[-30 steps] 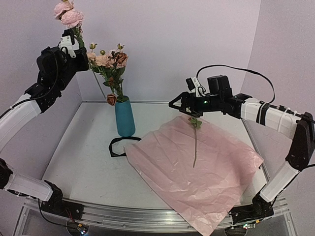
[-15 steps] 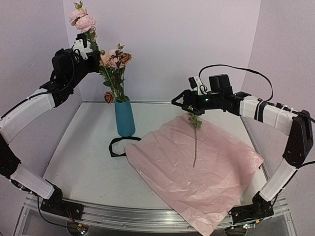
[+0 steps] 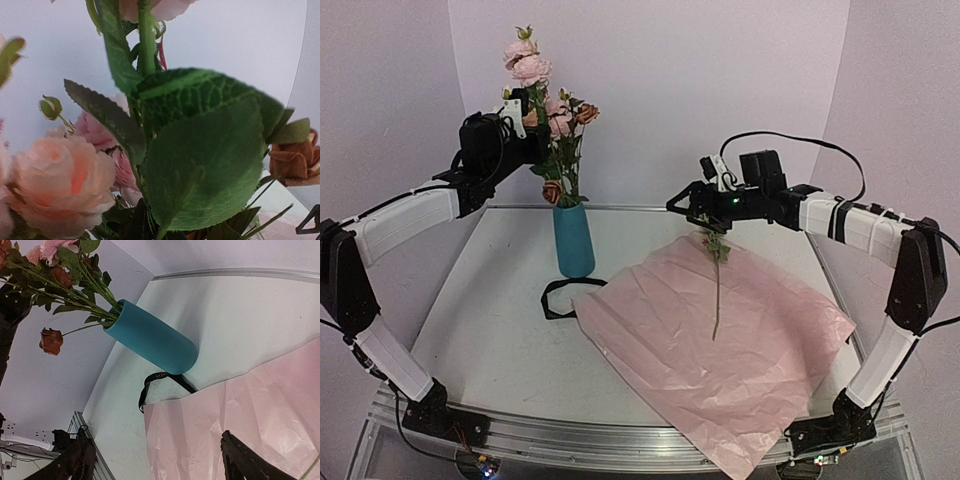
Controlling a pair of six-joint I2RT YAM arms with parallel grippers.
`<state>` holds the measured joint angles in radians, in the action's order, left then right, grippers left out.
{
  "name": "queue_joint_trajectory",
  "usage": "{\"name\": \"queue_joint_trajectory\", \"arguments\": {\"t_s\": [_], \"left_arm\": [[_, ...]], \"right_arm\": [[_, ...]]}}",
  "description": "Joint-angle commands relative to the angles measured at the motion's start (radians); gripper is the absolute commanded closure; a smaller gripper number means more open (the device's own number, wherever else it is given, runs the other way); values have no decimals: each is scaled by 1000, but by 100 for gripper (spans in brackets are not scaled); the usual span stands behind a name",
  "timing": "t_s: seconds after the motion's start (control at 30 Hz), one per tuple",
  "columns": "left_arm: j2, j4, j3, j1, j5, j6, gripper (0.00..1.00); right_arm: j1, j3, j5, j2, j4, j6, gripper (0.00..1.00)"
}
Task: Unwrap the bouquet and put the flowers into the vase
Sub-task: Insert the fake flower into the vase.
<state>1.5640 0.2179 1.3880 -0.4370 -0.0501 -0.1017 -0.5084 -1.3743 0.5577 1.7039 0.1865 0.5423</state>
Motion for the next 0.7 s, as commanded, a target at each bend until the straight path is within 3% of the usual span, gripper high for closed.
{"name": "queue_joint_trajectory", "arguments": {"t_s": [0.0,0.13,0.3,0.4,0.57,0.67], "left_arm": [[1,51,25,5,36,26,100],[3,49,-4,5,36,27,98],[-17,47,-32,5,40,-10,71],[-30,42,-45,5,23,-36,63],[-44,25,-53,4,21,-69,61],[-55,6,-61,4,22,-95,65]], "right_arm": [[11,-41,25,5,12,-12,12],[15,-39,28,6,13,-12,12],[24,-39,35,11,13,-12,12],[25,-39,41,13,13,-12,12],[26,-36,50,13,13,-15,12],[27,-35,57,12,13,-15,12]]}}
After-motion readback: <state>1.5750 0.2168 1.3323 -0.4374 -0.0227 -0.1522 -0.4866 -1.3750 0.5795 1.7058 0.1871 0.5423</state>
